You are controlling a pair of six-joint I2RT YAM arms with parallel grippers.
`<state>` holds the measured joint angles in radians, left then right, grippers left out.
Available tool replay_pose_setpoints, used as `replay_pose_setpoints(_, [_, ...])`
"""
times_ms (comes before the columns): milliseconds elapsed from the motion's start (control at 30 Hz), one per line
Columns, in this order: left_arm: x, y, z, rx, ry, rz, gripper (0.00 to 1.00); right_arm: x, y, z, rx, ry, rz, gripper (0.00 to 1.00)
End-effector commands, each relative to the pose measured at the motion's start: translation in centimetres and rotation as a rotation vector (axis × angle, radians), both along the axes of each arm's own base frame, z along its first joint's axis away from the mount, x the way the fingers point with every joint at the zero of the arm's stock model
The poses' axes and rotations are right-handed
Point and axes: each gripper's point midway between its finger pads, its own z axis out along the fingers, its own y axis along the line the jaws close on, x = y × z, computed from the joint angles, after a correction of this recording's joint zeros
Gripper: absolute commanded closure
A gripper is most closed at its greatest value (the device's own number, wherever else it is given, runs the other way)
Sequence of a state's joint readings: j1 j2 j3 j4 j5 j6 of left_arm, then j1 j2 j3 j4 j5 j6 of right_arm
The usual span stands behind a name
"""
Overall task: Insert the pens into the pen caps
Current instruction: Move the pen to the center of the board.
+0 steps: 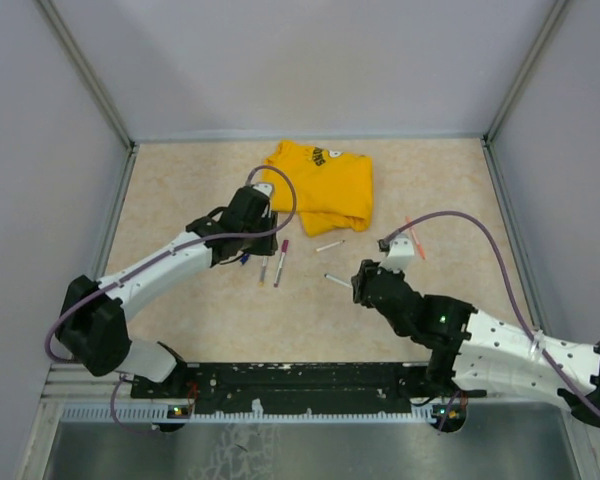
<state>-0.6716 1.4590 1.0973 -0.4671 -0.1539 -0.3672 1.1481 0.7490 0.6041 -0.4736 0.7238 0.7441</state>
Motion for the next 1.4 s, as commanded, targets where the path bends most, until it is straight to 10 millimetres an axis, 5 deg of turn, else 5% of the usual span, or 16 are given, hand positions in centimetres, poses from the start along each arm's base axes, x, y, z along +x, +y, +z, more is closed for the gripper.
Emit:
replay_pose_setpoints(0, [-0.9, 0.9, -0.2, -0.011, -0.003, 0.011, 0.55, 1.6, -1.4, 2.4, -0.006, -0.006, -0.072, 0.55])
replay_pose_setpoints(367, [-1.2, 3.0, 0.3, -0.021, -0.032, 0.051, 0.48, 5.4, -5.4, 4.3, -0.064, 0.04, -0.124, 0.49])
replay_pose_setpoints(700, [-1.1, 4.6, 0.8, -0.039, -0.044, 0.072, 0.34, 6.6, -8.0, 1.3, -0.042, 0.235, -0.238, 0.45])
replay_pose_setpoints(1000, [-0.2, 6.9, 2.0, -0.09, -0.056, 0.126, 0.22, 7.2, -7.3, 1.7, 0.085, 0.233, -0.216, 0.44])
replay_pose_setpoints(1167, [0.5, 8.8, 2.8, -0.1, -0.074, 0.164, 0.07, 7.2, -7.5, 1.5, 0.078, 0.236, -0.223, 0.43])
replay_pose_setpoints(1367, [1.3, 11.1, 3.3, -0.091, -0.09, 0.22, 0.05, 6.9, -7.9, 1.6, 0.076, 0.201, -0.224, 0.43])
